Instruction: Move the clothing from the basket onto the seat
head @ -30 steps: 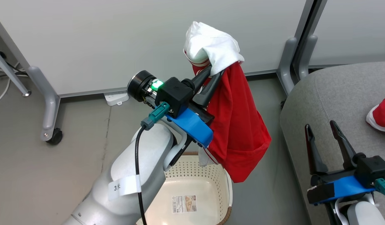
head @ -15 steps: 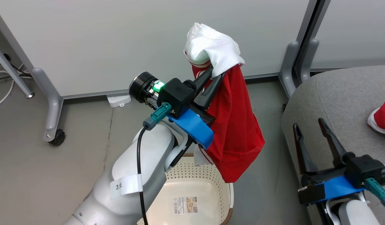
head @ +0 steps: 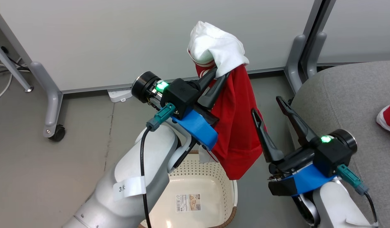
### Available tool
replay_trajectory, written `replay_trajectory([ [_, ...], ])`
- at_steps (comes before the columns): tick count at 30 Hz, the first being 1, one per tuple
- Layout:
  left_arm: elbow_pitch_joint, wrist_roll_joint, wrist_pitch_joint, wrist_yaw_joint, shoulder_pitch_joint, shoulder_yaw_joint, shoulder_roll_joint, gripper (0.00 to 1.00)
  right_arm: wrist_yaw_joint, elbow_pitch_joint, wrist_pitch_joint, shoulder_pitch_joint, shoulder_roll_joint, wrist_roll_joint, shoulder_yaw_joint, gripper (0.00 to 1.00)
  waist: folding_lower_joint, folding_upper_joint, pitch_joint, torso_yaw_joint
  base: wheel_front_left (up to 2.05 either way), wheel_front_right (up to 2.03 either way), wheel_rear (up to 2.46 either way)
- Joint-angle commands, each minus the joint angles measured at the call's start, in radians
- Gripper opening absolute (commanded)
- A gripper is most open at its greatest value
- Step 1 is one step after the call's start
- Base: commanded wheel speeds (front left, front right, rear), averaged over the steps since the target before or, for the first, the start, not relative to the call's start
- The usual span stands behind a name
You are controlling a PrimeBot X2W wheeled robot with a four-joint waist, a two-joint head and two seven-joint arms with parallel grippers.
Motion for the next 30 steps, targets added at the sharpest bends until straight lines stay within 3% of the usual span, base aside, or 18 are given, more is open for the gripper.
replay_trajectory([
  [1, -0.002, 0.0, -0.005, -0.001, -0.017, 0.001, -0.002, 0.0, 0.0, -0.003, -0.003, -0.022, -0.004, 0.008, 0.013, 1.0, 0.0, -0.0001, 0.004, 0.003, 0.0, 0.0, 0.0],
  [11, -0.011, -0.002, -0.005, -0.001, -0.043, -0.016, -0.004, 0.0, 0.0, 0.064, -0.003, -0.162, 0.01, -0.005, 0.09, 1.0, 0.0, -0.0001, 0.033, 0.025, 0.0, 0.0, 0.0],
  [30, -0.067, -0.031, -0.005, 0.009, -0.072, -0.076, -0.006, 0.0, 0.0, 0.377, -0.003, -0.364, 0.057, -0.063, 0.095, 1.0, 0.0, -0.0001, 0.086, 0.063, 0.0, 0.0, 0.0],
])
